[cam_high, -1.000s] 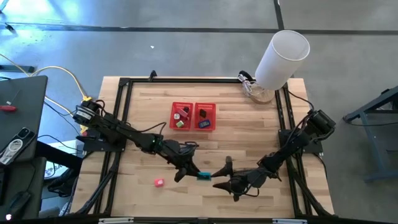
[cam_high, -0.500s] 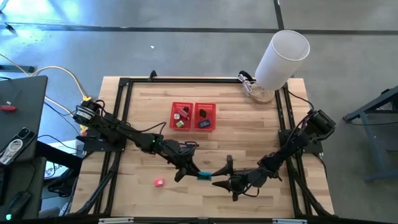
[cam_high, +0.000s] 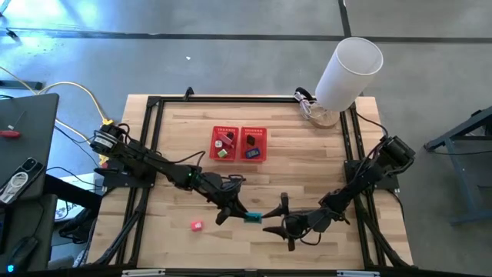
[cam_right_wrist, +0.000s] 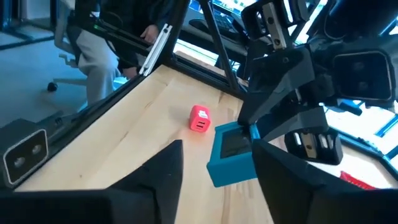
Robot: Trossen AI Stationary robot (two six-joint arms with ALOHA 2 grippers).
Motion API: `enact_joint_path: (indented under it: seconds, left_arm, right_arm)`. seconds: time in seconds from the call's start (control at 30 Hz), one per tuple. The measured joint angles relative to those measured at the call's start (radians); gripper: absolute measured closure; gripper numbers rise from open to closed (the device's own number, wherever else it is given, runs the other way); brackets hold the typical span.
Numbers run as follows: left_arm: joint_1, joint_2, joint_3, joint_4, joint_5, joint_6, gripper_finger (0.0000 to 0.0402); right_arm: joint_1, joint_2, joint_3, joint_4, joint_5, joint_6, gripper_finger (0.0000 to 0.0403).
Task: Pick & Place Office items
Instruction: Put the light blue digital clock into the right red bin
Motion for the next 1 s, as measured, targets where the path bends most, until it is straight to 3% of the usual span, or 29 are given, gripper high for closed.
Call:
enact_joint_path:
  seconds: [0.3, 0.43, 0.7, 1.0]
  left_arm:
    - [0.000, 0.000, 0.000, 0.000, 0.000, 0.000, 0.0342]
    - [0.000, 0.000, 0.000, 0.000, 0.000, 0.000, 0.0342]
    - [0.000, 0.000, 0.000, 0.026, -0.018, -0.019, 0.0342]
    - [0.002, 0.000, 0.000, 0.039, -0.054, -0.043, 0.0341]
  right_arm:
    - [0.007, 0.000, 0.000, -0.012, 0.000, 0.012, 0.0102]
    - [0.007, 0.000, 0.000, -0.013, 0.000, 0.050, 0.0066]
    - [-0.031, 0.000, 0.000, 0.003, 0.002, -0.044, 0.0051]
    - [-0.086, 0.000, 0.000, 0.003, -0.005, -0.014, 0.0050]
